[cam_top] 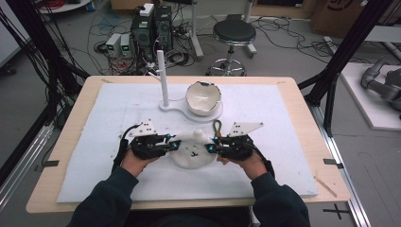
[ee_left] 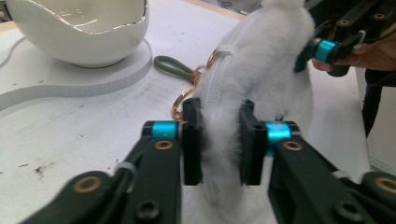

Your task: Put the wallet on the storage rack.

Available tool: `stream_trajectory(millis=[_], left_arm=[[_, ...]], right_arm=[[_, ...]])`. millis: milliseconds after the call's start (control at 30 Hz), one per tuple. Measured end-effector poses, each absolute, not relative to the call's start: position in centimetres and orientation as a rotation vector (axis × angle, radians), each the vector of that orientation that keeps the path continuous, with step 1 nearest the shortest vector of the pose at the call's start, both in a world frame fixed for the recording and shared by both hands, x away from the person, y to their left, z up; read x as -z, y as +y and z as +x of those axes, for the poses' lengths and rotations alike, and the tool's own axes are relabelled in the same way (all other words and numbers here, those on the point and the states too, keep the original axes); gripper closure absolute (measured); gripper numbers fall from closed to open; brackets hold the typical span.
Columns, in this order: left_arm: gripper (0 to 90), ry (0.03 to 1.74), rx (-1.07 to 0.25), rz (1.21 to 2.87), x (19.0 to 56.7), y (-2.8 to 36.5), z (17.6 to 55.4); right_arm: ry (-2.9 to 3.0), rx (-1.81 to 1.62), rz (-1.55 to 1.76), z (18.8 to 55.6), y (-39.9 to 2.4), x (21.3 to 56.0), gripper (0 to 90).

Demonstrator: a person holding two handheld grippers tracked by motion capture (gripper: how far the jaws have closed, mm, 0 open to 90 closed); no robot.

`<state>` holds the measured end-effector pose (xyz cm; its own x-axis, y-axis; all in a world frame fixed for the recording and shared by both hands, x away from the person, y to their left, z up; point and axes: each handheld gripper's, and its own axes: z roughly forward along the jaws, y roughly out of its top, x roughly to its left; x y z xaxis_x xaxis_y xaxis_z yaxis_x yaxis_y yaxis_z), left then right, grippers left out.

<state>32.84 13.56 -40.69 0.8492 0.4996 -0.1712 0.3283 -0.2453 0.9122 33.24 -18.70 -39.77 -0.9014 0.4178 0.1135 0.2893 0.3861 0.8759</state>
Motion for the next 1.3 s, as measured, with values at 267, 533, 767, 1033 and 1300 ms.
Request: stream_trajectory(millis=[267,533,767,1033,1300], left_arm=[[78.6,0.653,-0.215,1.694,40.1,15.0,32.8],[78.0,0.631,-0.158,1.739,40.8,14.3,32.8],[65.7,0.713,-0.198,1.805,41.4,14.2,33.1],[41.8,0.865,-0.368,1.699,40.9,18.2,33.8],[24.1,0.973,-0.489,1.597,40.6,22.2,34.2]], right_arm=[[2.421,-1.563,0.806,33.8,-19.4,40.4,42.7],[2.418,-1.631,0.76,33.5,-19.3,40.1,74.5],[2.346,-1.551,0.71,33.2,-19.5,39.1,77.4],[2.246,-1.467,0.639,34.1,-19.7,36.6,77.6],[2.2,-1.367,0.578,36.5,-19.1,33.8,77.6]])
